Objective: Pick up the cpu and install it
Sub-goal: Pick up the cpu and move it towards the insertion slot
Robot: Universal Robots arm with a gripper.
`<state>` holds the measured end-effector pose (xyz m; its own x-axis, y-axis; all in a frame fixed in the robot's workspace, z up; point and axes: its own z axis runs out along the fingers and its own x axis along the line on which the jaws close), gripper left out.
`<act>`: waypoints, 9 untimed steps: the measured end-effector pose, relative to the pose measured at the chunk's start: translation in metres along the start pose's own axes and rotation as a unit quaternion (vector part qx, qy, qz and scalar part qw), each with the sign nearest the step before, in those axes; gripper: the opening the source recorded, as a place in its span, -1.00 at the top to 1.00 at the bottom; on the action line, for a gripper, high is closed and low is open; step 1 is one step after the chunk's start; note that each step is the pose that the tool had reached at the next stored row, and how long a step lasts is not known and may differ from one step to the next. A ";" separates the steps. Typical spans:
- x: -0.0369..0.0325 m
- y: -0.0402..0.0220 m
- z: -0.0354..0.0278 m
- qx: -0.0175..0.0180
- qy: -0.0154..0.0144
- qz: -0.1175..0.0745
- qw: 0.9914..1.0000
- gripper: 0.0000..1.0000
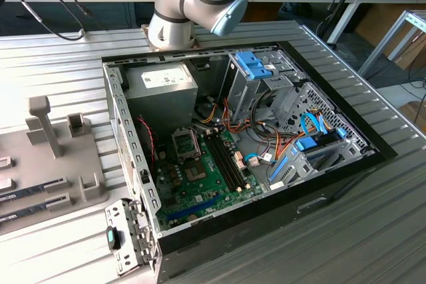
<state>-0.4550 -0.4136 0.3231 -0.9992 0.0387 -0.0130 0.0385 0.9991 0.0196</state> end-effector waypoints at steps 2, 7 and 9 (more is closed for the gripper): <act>-0.0004 0.0000 -0.0013 -0.001 0.000 0.000 1.000 0.05; -0.0015 0.0001 -0.0048 -0.003 0.001 0.000 1.000 0.05; -0.0019 0.0002 -0.0059 -0.004 0.002 0.000 1.000 0.05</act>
<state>-0.4531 -0.4136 0.3291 -0.9992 0.0388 -0.0097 0.0386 0.9989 0.0279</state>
